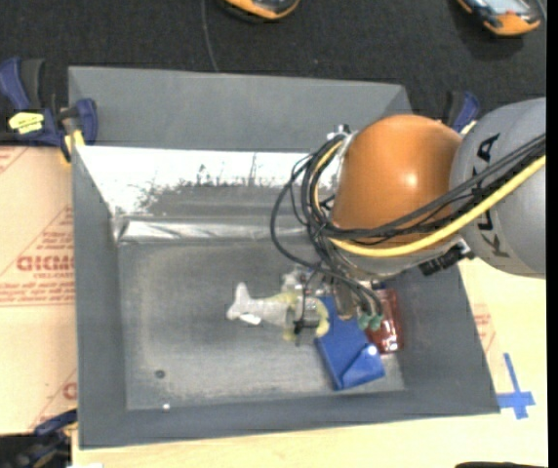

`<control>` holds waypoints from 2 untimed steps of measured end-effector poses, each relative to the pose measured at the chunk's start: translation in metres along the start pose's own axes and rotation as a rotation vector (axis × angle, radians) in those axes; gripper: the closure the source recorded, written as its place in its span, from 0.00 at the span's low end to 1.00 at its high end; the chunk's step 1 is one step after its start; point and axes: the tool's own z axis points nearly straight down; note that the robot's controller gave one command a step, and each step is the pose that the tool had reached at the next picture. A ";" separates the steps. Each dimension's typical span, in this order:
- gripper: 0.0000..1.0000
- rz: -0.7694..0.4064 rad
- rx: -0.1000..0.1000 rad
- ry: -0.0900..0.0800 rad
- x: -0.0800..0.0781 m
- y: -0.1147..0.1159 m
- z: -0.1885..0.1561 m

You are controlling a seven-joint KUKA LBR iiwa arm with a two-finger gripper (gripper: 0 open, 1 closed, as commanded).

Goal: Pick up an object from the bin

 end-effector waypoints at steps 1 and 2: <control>0.00 0.003 -0.001 -0.008 -0.002 0.000 -0.003; 0.00 -0.018 0.000 -0.015 -0.050 -0.016 0.080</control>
Offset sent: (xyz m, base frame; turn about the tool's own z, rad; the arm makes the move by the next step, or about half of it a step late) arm 0.0927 -0.0305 -0.1677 -0.0404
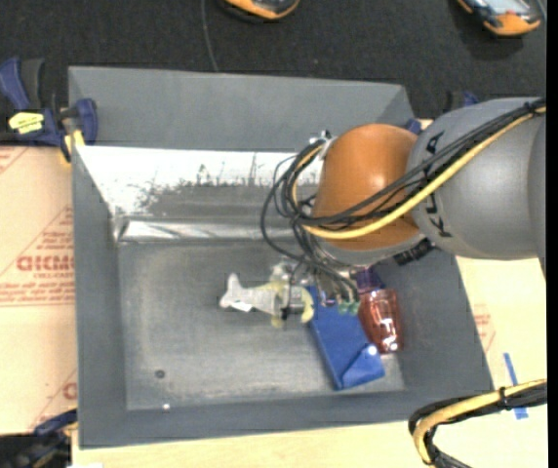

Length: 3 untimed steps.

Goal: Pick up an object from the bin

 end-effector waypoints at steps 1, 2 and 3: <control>0.00 0.342 -0.004 -0.005 -0.044 -0.007 0.061; 0.00 0.322 0.000 0.001 -0.036 0.030 0.076; 0.00 0.134 -0.001 -0.003 -0.047 0.023 0.081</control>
Offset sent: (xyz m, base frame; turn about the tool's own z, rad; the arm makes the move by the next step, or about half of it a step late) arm 0.0273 0.0640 -0.0874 0.0796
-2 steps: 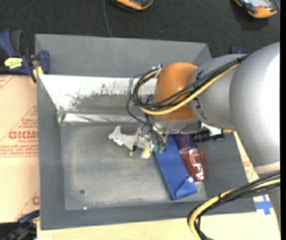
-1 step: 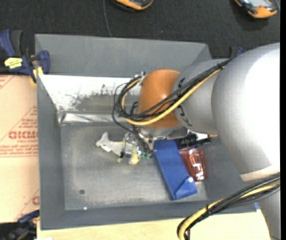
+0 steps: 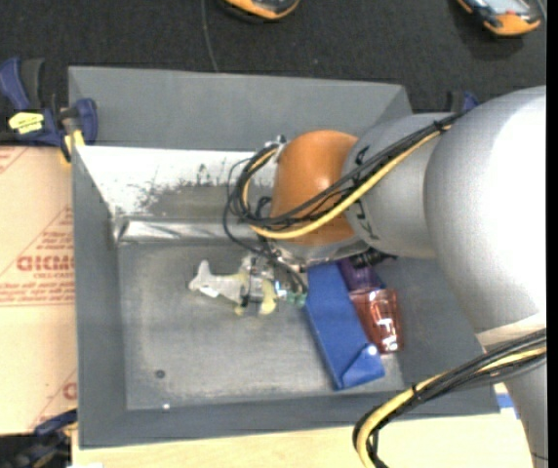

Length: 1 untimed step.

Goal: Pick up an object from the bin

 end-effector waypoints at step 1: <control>1.00 0.383 -0.003 0.000 -0.010 0.045 0.006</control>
Offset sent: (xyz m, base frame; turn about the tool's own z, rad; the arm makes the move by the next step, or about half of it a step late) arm 0.0000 0.0000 0.0000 0.0000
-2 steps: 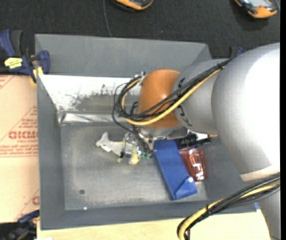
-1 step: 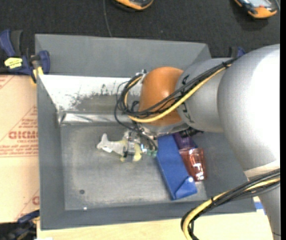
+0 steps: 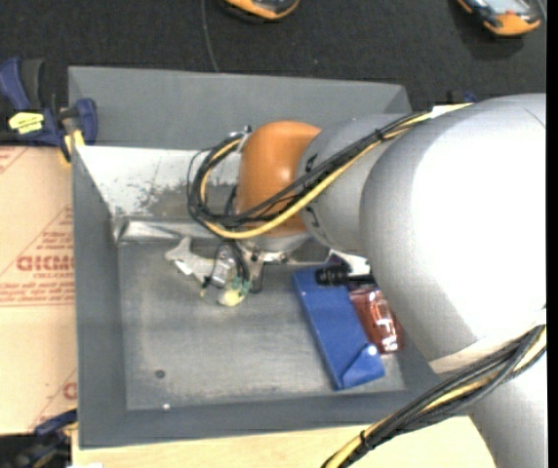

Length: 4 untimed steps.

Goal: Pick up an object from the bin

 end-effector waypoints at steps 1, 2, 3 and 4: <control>1.00 0.000 0.000 0.000 0.000 0.000 0.000; 1.00 -0.001 0.008 0.009 0.002 -0.003 -0.021; 1.00 -0.002 0.001 0.000 -0.001 -0.001 -0.049; 1.00 -0.004 0.003 0.003 -0.001 -0.002 -0.081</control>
Offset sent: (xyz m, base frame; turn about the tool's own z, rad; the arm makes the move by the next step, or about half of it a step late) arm -0.0001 -0.0003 0.0767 -0.0002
